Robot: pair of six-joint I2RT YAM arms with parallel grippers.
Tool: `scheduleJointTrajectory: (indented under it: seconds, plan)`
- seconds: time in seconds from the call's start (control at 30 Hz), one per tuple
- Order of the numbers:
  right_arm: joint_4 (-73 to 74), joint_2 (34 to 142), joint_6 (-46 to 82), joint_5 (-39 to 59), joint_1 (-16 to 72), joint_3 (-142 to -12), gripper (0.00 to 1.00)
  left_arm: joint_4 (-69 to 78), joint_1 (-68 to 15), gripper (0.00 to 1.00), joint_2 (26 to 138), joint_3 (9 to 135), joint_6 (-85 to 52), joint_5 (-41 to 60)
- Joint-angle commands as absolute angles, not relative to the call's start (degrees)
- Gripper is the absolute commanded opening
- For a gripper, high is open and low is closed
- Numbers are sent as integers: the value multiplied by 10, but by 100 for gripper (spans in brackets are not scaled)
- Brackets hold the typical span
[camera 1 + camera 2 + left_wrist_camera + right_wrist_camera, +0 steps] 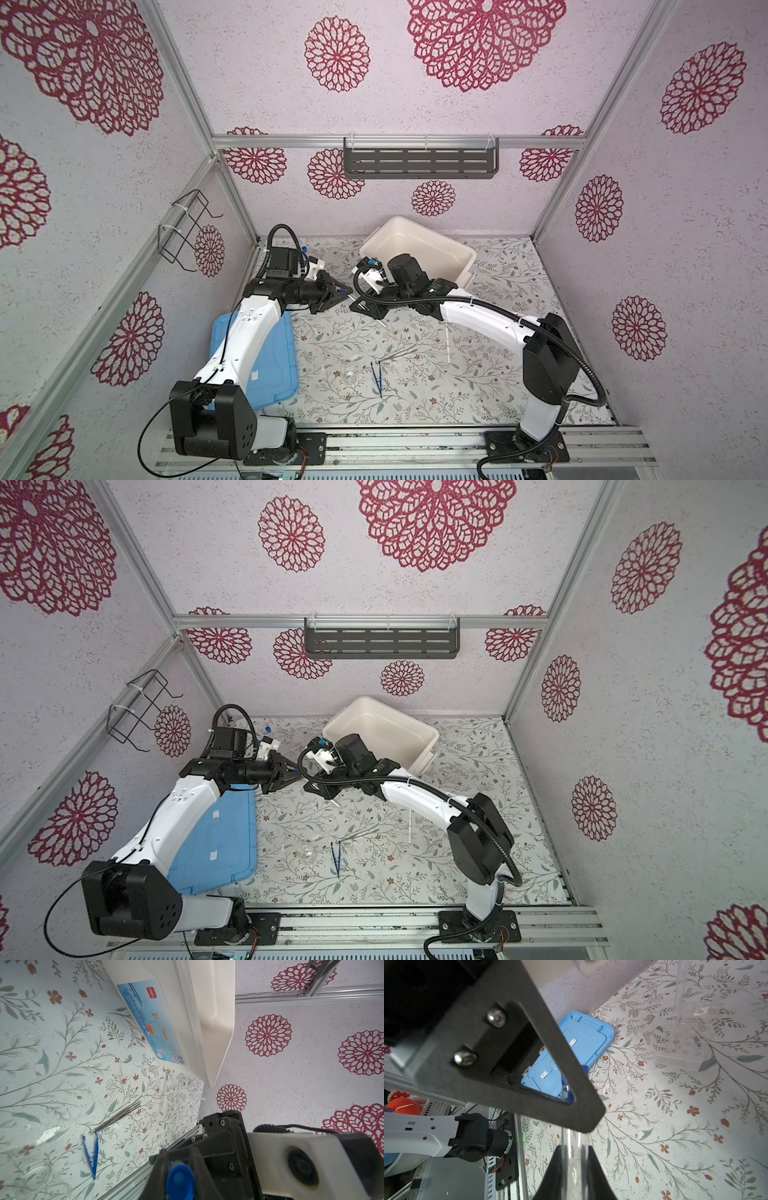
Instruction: Organize the chemistry lab equipment
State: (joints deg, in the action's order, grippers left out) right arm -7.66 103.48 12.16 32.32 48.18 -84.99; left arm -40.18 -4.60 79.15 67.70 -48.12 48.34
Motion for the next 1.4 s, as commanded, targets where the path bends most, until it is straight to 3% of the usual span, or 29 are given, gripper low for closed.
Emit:
scheduleJointTrajectory:
  seconds: [0.0, 0.37, 0.6, 0.73, 0.93, 1.23, 1.37]
  plan:
    - [-60, 1023, 124, 314, 482, -862, 16, -398, -42, 14, 790, 686, -481, 495]
    - [-67, 995, 117, 298, 481, -872, 46, -404, -38, 12, 786, 726, -449, 426]
    - [-147, 972, 41, 254, 469, -910, 55, -441, -44, 10, 803, 806, -368, 311]
    - [-215, 963, -1, 173, 466, -935, 62, -453, -43, 9, 819, 842, -343, 268]
    - [-345, 952, -29, 98, 467, -1017, 64, -491, -46, 8, 861, 905, -293, 182]
    - [-328, 869, -26, 38, 468, -960, 64, -468, -82, 6, 920, 959, -228, -99]
    - [-309, 835, -10, 14, 468, -932, 64, -451, -83, 6, 945, 970, -221, -159]
